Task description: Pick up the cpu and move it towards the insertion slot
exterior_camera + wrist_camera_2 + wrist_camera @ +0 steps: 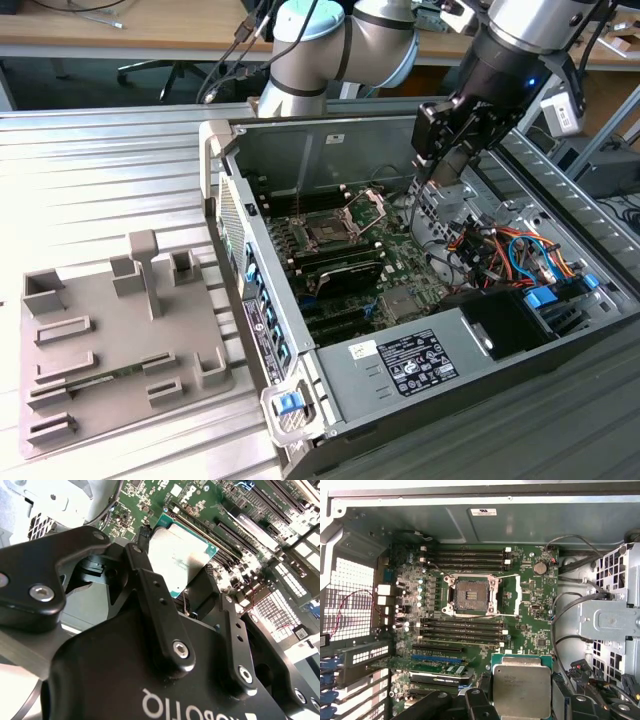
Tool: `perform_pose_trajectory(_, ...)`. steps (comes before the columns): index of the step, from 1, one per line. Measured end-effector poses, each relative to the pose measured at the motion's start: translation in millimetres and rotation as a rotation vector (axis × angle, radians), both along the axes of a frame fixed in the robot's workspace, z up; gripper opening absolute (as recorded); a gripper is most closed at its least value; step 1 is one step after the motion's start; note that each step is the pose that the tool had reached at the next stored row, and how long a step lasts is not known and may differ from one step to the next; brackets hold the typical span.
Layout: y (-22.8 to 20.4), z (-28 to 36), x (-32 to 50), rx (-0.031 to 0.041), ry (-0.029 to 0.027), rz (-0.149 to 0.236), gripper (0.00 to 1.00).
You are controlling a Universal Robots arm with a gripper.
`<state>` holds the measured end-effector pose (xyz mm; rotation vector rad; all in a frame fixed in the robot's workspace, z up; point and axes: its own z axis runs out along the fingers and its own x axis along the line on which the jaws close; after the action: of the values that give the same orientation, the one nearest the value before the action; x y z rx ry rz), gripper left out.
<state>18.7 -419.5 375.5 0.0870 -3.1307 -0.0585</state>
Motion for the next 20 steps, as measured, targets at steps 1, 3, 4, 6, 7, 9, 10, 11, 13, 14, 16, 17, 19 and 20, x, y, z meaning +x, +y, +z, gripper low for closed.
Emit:
perform_pose_trajectory(1, 0.0, -0.1, 0.0, 0.0001, 0.0, 0.0, 0.55)
perform_pose_trajectory(3, 0.0, -1.3, 0.0, 0.0, 0.0, 0.0, 0.55)
perform_pose_trajectory(4, 0.0, -3.0, 0.0, -0.0001, 0.0001, 0.0, 0.55)
perform_pose_trajectory(6, 0.0, -3.2, 0.0, -0.0001, 0.0, 0.0, 0.55)
perform_pose_trajectory(7, 0.0, -3.4, 0.0, 0.0, 0.0, 0.0, 0.55)
perform_pose_trajectory(9, 0.0, -4.9, 0.0, 0.0, 0.0, 0.0, 0.55)
perform_pose_trajectory(10, 0.0, -6.7, 0.0, -0.0001, 0.0, 0.0, 0.55)
perform_pose_trajectory(11, 0.0, -6.9, 0.0, 0.0, 0.0, 0.0, 0.55)
perform_pose_trajectory(13, 0.0, -7.2, 0.0, 0.0, 0.0, 0.0, 0.55)
perform_pose_trajectory(14, 0.0, -7.5, 0.0, 0.0, 0.0, 0.0, 0.55)
perform_pose_trajectory(16, 0.0, -7.6, 0.0, 0.0, 0.0001, 0.0, 0.55)
perform_pose_trajectory(17, 0.0, -7.8, 0.0, -0.0001, 0.0001, 0.0, 0.55)
perform_pose_trajectory(19, 0.0, -8.1, 0.0, 0.0, 0.0, 0.0, 0.55)
perform_pose_trajectory(20, 0.0, -8.3, 0.0, 0.0, 0.0, 0.0, 0.55)
